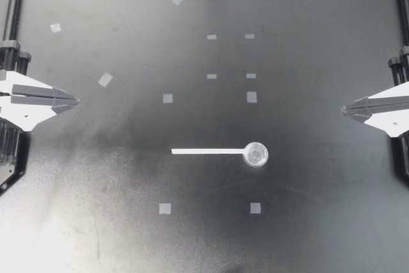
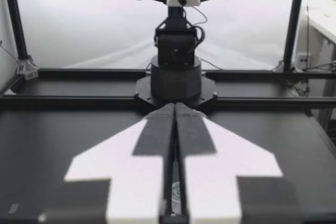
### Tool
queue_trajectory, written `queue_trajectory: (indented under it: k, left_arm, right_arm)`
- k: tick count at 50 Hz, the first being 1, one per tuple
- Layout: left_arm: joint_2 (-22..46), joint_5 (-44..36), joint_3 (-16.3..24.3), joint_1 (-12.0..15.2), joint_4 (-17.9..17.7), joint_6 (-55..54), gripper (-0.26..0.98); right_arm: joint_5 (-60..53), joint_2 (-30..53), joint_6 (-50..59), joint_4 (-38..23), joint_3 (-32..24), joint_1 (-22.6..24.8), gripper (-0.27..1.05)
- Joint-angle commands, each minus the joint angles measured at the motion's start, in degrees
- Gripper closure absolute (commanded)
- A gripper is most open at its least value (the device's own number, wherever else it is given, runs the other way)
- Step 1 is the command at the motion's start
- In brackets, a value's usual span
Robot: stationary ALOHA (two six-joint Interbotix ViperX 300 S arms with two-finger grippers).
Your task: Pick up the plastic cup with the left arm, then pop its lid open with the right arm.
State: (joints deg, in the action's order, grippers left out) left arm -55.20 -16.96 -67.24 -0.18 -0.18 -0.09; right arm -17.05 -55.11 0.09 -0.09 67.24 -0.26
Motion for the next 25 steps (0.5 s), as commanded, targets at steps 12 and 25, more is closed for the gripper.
queue_trajectory:
  k: [12,25]
  left_arm:
    - [-0.4,-5.8,-6.9,-0.7,0.0,0.4,0.69]
    - [4.4,-10.5,-5.5,-0.7,-0.2,0.3,0.69]
  right_arm:
    - [0.1,0.6,1.1,0.2,2.8,-0.1,0.78]
    - [12.3,5.4,8.4,1.1,-0.5,-0.1,0.79]
